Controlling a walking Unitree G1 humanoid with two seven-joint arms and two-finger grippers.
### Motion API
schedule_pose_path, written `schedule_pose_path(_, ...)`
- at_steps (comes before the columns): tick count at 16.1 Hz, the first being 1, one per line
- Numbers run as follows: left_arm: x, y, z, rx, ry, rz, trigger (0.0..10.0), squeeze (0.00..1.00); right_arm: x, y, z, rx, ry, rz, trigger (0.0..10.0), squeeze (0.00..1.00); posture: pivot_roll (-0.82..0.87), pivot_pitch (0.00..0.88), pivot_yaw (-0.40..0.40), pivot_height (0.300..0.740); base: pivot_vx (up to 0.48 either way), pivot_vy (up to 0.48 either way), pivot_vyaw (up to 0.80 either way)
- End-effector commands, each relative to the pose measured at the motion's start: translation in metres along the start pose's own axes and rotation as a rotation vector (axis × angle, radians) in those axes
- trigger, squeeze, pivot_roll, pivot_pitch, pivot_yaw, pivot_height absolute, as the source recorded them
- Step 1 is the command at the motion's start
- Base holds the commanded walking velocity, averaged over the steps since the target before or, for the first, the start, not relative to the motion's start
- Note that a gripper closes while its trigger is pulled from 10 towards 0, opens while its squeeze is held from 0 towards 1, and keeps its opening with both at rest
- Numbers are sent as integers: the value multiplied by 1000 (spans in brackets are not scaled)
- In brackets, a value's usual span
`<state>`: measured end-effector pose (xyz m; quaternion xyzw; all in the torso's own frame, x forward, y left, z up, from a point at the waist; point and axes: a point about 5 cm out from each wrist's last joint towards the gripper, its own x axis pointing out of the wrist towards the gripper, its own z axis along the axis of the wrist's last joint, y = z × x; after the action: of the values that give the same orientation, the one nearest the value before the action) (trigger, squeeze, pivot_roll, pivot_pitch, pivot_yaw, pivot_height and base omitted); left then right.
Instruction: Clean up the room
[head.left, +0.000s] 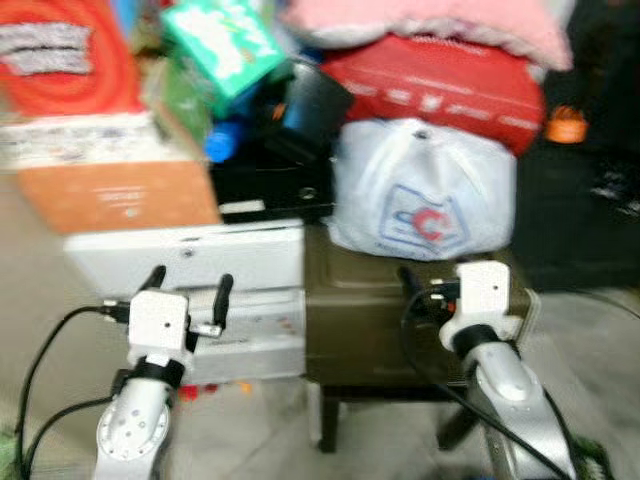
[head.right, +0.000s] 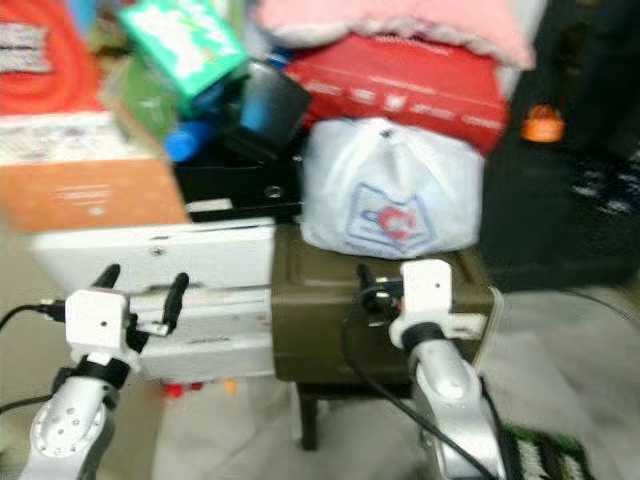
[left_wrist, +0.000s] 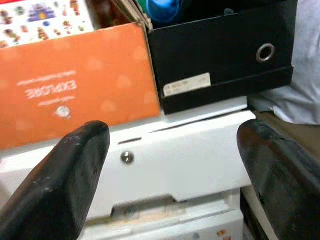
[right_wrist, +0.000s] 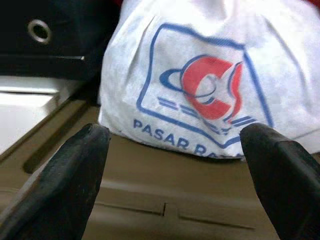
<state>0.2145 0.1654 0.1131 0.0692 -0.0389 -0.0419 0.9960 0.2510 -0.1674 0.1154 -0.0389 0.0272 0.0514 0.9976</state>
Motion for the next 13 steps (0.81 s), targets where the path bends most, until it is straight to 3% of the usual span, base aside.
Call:
schedule_pose_path(1,-2,0,2,11,-4,-6,10000,0,-2,-3,0,5,1,-5,10000,0,-78,0,-3,740,0,0,800)
schedule_pose_path(4,-8,4,-1,22,14,-6,10000,0,0,-2,0,3,1,2,10000,0,-75,0,-6,740,0,0,800)
schedule_pose_path(13,-2,2,1,23,1,-21,10000,0,1,1,2,0,-6,14,10000,0,-79,0,-4,740,0,0,800)
